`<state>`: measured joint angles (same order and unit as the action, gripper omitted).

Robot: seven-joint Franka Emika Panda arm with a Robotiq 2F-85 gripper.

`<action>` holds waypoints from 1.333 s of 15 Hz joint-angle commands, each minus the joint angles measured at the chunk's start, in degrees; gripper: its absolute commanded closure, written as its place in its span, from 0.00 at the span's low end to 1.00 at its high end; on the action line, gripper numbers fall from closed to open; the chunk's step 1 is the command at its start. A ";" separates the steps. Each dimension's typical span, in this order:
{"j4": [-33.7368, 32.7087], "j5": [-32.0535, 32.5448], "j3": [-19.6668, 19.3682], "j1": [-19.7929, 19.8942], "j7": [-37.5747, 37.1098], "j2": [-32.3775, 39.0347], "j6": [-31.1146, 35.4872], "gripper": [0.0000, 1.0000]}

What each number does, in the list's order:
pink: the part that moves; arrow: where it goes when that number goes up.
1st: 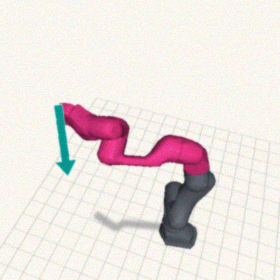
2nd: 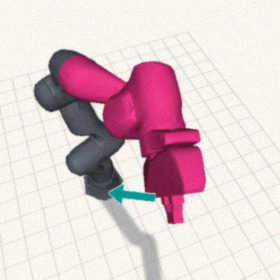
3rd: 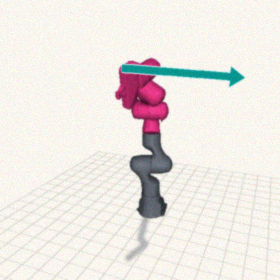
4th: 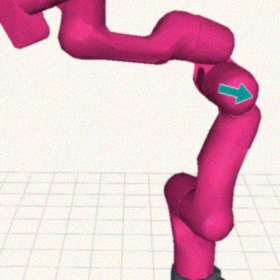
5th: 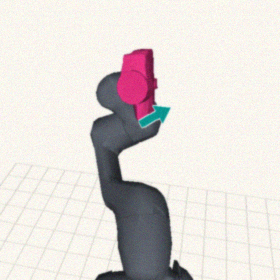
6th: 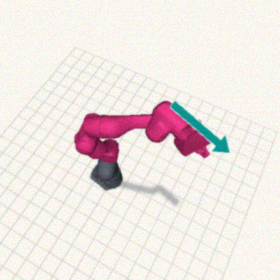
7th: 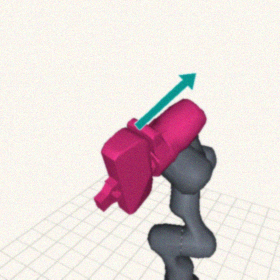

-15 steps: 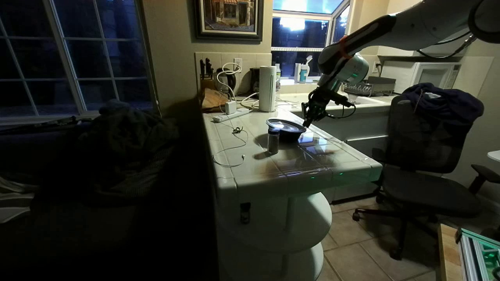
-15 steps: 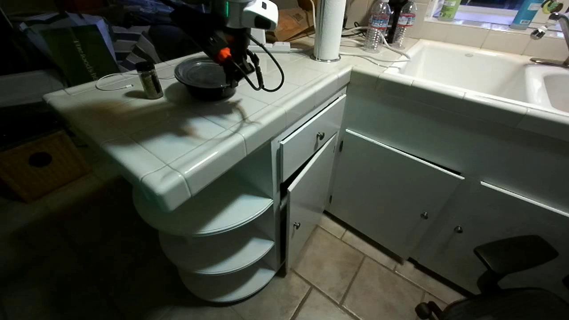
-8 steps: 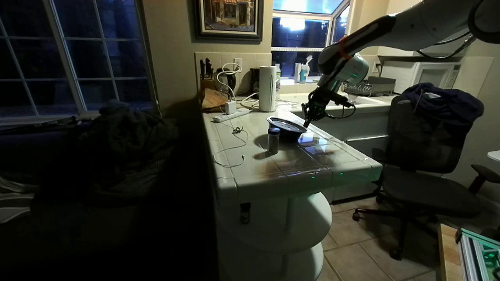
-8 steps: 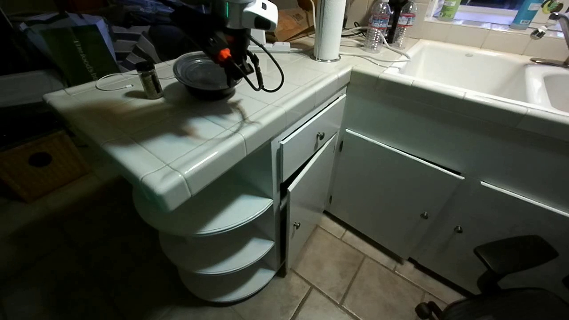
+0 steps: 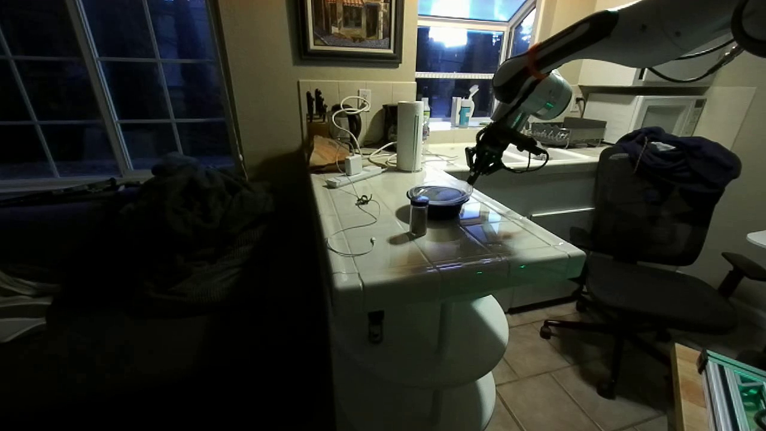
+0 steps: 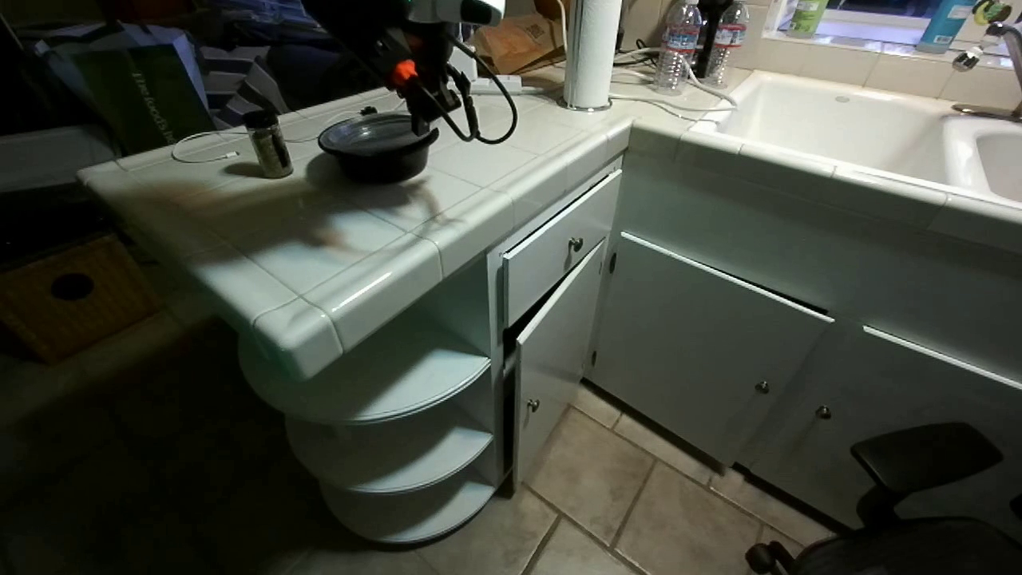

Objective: Remove the clear lid from the black lunchbox and put it on the counter

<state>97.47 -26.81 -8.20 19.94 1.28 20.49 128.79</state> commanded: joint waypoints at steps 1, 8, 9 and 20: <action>1.03 -0.47 -0.21 0.03 0.32 -1.69 -0.62 1.00; 2.40 -6.70 0.62 1.00 4.35 -5.26 2.11 1.00; 2.46 -9.16 0.76 1.39 5.37 -6.01 2.31 1.00; 1.89 -34.18 -1.58 1.16 11.87 -6.68 13.28 1.00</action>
<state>98.22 -55.54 -9.23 22.10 11.86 13.17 136.47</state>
